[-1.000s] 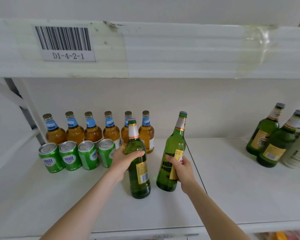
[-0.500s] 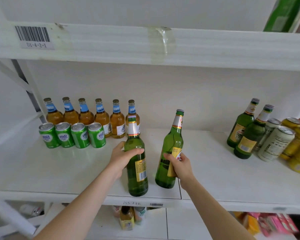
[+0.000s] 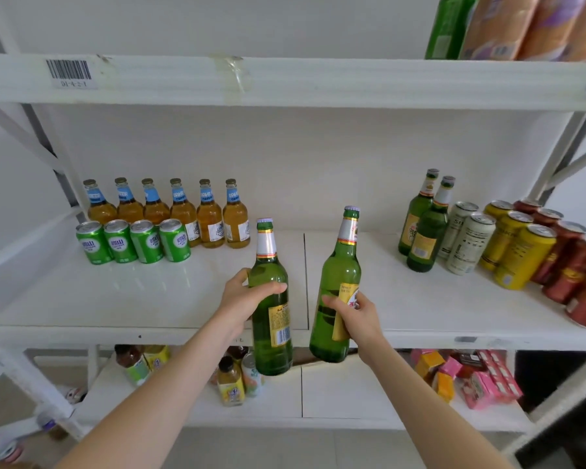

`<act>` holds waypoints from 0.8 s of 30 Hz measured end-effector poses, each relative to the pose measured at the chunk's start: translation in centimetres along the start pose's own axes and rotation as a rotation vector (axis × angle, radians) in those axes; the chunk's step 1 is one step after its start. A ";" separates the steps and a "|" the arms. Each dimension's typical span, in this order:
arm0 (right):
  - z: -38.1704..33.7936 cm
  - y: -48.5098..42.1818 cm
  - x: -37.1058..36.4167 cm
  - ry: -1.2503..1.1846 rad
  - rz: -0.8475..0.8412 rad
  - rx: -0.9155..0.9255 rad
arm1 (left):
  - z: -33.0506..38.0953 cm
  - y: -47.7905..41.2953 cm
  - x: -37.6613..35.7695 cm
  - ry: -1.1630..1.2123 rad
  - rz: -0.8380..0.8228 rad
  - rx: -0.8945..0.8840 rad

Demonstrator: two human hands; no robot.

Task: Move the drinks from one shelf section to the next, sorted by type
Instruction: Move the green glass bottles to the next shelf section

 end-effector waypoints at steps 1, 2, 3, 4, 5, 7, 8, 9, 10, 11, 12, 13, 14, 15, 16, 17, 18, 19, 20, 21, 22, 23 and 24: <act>0.0 0.8 1.2 0.002 0.007 0.002 | 0.0 0.9 -0.8 -0.010 -0.012 -0.007; 0.1 1.5 2.3 0.007 0.017 0.001 | -0.1 1.9 -1.6 -0.021 -0.026 -0.014; 0.2 2.1 3.6 0.015 0.027 0.000 | -0.1 2.7 -2.4 -0.031 -0.039 -0.017; 0.2 2.7 4.8 0.021 0.035 -0.002 | -0.3 3.6 -3.3 -0.036 -0.050 -0.017; 0.4 3.3 6.1 0.024 0.043 -0.006 | -0.4 4.5 -4.2 -0.036 -0.057 -0.016; 0.6 4.2 8.7 0.023 0.058 -0.011 | -0.3 6.2 -6.2 -0.031 -0.073 -0.020; 0.6 4.6 10.0 0.021 0.065 -0.013 | -0.3 6.8 -7.3 -0.031 -0.082 -0.025; 0.6 4.9 11.3 0.021 0.073 -0.014 | -0.2 7.4 -8.5 -0.033 -0.087 -0.030; 0.6 5.0 12.5 0.022 0.078 -0.015 | -0.2 7.9 -9.5 -0.034 -0.092 -0.034; 0.6 5.1 13.8 0.023 0.082 -0.015 | -0.2 8.4 -10.7 -0.031 -0.098 -0.038; 0.4 5.2 15.2 0.022 0.083 -0.011 | -0.2 9.0 -12.0 -0.025 -0.102 -0.039; 0.1 5.3 16.6 0.022 0.083 -0.007 | -0.2 9.5 -13.4 -0.022 -0.105 -0.039; -0.2 5.3 18.2 0.024 0.085 -0.003 | -0.1 10.1 -14.9 -0.019 -0.107 -0.039; -0.6 5.2 19.7 0.028 0.086 0.004 | 0.0 10.7 -16.3 -0.016 -0.109 -0.038; -0.9 5.2 21.3 0.031 0.087 0.010 | 0.1 11.3 -17.8 -0.014 -0.110 -0.036; -1.2 5.1 22.9 0.030 0.086 0.012 | 0.2 11.9 -19.3 -0.011 -0.110 -0.035; -1.5 5.1 24.5 0.028 0.085 0.013 | 0.3 12.5 -20.8 -0.011 -0.112 -0.039; -1.7 5.0 26.0 0.033 0.081 0.013 | 0.5 13.1 -22.3 -0.011 -0.112 -0.044; -1.9 4.9 27.5 0.043 0.074 0.013 | 0.7 13.6 -23.6 -0.011 -0.110 -0.048; -2.1 4.7 28.9 0.051 0.068 0.014 | 0.9 14.1 -24.9 -0.007 -0.109 -0.052; -2.3 4.6 30.2 0.052 0.061 0.015 | 1.1 14.6 -26.2 0.001 -0.110 -0.057; -2.7 4.5 31.4 0.051 0.055 0.019 | 1.3 15.1 -27.4 0.009 -0.112 -0.061; -2.9 4.3 32.4 0.051 0.053 0.023 | 1.4 15.4 -28.5 0.013 -0.113 -0.063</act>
Point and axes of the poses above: each hand's wrist, its own y-axis away from the middle knuckle, its own x-axis out of the back of the hand, z = x × y, the point moved 9 cm from there along -y, towards the middle knuckle, and after that the axes turned 6 degrees about z, right-handed, at the moved point
